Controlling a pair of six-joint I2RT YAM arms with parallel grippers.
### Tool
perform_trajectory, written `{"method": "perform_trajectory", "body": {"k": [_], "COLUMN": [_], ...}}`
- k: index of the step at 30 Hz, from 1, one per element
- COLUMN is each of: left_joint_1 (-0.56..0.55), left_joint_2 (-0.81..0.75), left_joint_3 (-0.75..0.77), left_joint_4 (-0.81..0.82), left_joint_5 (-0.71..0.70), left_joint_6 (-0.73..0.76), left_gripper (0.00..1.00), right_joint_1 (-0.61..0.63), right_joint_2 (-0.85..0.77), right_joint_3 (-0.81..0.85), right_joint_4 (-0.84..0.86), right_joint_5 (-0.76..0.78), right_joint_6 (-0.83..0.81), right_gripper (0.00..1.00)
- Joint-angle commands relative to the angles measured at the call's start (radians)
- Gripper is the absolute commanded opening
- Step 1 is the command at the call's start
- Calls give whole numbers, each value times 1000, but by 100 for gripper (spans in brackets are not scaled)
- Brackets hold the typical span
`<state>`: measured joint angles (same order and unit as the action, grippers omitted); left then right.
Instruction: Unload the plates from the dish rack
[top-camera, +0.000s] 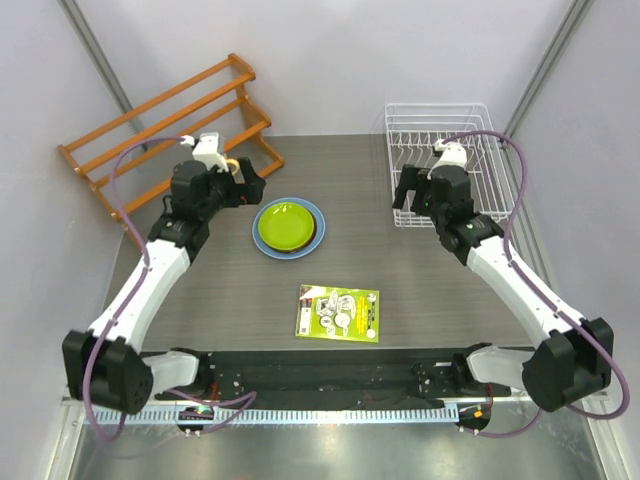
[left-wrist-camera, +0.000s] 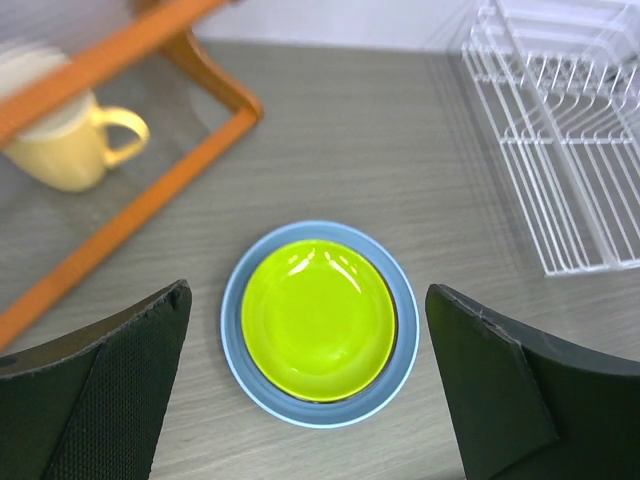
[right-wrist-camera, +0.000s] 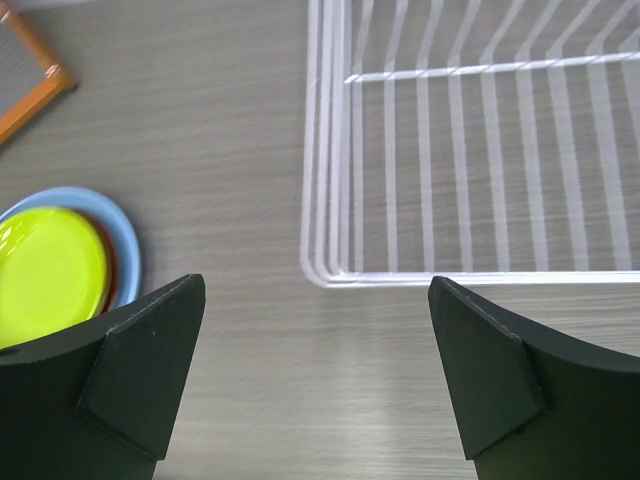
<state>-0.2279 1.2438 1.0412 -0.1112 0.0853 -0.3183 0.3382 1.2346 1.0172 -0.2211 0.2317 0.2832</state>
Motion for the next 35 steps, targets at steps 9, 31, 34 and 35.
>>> {"method": "perform_trajectory", "body": {"k": [9,31,34,35], "left_joint_1": [-28,-108,-114,-117], "left_joint_2": [-230,-273,-268,-267], "left_joint_3": [-36,-196,-201,-205], "left_joint_4": [2,108,129,133], "left_joint_5": [-119,-312,-325,-329], "left_joint_6": [102,81,82,81], "left_gripper": [99,100,99,99], "right_joint_1": [-4,-4,-4,-4], "right_joint_2": [-148,-162,-161,-158], "right_joint_3": [-221,-356,-364,-368], "right_joint_4": [216,318,330,338], "right_joint_5": [385,385,388,388], "right_joint_6": [-162,-147,-148,-148], "right_gripper": [100,100,100,100]}}
